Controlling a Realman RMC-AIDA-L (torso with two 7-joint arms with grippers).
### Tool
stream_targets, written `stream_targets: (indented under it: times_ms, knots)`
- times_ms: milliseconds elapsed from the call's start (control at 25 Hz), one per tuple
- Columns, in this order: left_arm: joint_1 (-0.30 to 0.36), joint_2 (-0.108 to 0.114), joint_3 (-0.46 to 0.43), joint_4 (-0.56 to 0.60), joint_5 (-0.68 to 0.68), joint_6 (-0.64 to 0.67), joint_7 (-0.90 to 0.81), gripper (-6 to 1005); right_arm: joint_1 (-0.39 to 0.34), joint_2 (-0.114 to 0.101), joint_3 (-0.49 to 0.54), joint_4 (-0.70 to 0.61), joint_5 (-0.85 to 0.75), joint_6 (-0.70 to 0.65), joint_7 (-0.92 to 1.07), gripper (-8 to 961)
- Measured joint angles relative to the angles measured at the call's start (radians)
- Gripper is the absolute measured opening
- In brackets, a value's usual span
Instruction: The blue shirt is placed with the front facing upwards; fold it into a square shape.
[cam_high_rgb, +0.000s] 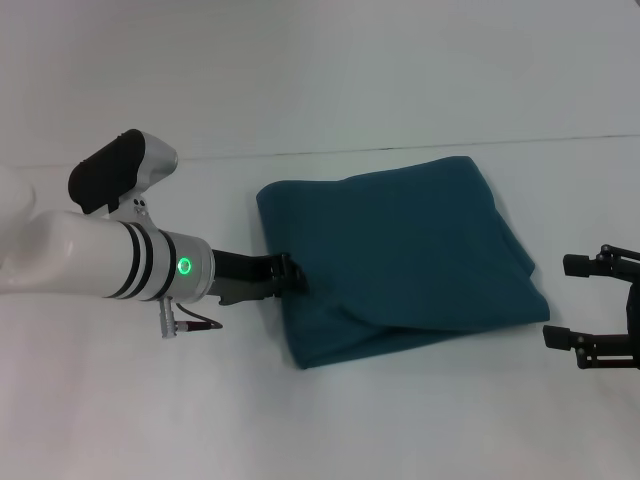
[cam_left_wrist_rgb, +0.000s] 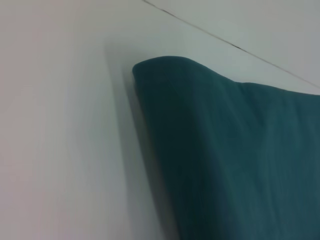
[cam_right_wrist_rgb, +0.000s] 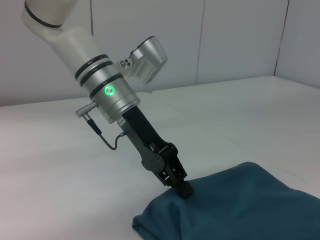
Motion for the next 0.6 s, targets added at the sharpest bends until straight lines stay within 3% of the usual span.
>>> stream_targets:
  times_ms: [400,600]
  knots:
    - [0.007,-0.01,0.0,0.004,-0.005,0.005,0.027,78,0.003,0.0,0.009,0.003,0.012,0.011,-0.01,941]
    - [0.033,-0.001,-0.003,0.023,-0.001,0.018,0.028,78,0.003,0.0,0.009,0.005,0.012,0.023,-0.01,941]
